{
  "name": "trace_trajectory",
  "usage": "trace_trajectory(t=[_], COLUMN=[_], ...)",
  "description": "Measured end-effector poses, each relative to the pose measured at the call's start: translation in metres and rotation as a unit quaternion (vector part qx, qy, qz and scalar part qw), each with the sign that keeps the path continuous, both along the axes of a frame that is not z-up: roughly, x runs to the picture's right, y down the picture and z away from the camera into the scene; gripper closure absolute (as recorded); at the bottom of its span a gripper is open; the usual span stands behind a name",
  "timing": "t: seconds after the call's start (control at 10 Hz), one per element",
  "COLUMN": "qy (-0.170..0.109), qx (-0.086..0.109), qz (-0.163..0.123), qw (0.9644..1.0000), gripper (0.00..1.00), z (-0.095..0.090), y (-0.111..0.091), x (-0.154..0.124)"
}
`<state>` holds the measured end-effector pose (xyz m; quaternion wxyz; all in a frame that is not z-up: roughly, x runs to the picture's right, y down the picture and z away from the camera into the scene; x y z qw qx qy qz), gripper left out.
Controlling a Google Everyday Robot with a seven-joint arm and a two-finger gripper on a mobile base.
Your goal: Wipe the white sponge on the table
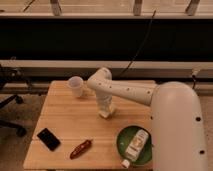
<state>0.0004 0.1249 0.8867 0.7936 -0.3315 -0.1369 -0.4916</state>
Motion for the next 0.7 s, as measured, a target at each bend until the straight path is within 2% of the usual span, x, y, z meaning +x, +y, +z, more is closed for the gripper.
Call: trace_trajectory(t=[0.4,0.7], qy=[-0.022,-0.063], qx=[0.006,0.004], qz=[-0.024,-0.047], qw=[0.9995,0.9969], gripper=[1.00,1.00], z=[0.010,0.006], y=[-0.015,-0.012], x=[-0.036,-0.081])
